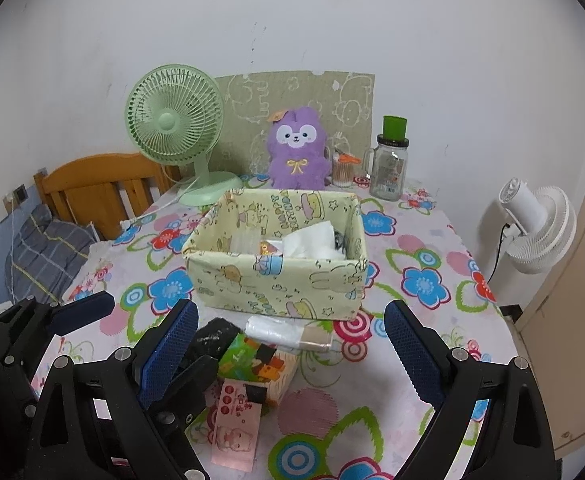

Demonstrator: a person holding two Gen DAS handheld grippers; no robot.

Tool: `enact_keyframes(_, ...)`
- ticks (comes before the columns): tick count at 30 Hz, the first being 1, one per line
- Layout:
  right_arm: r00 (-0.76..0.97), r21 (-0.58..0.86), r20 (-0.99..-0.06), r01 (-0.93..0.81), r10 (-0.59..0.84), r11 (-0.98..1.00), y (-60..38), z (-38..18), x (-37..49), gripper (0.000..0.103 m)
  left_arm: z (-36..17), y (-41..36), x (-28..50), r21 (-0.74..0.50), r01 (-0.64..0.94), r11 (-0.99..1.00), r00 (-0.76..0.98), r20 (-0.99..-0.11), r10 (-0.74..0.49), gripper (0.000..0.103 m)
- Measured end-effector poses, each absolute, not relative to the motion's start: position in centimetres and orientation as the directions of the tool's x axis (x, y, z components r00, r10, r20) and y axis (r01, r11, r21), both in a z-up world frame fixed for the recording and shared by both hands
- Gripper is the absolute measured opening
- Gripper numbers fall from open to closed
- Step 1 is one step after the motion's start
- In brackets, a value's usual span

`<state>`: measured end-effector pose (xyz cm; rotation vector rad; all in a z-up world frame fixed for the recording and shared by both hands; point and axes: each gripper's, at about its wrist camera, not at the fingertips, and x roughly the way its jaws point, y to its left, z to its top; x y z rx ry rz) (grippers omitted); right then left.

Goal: Organize soft objects
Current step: 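Withdraw both open tools from the box toward the remaining items, then grasp the pink printed packet with the right tool while the left tool grasps the black umbrella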

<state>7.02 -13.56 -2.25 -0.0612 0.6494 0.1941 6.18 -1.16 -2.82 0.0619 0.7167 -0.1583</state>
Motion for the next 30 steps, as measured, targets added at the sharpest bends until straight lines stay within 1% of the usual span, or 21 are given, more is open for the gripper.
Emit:
enact_keyframes(24,0.731,0.022,-0.664,-0.192,0.158,0.981,-11.9,-7.2,6.7,0.096,-7.7,0.3,6.0,0.038,0.217,0.975,0.692,-0.711,-0.126,0.094)
enact_keyframes(30,0.714,0.023,-0.684,-0.183,0.149,0.983,-11.5,-8.6,6.7,0.095,-9.3,0.5,6.0,0.053,0.242,0.969,0.670,-0.732,-0.127,0.093)
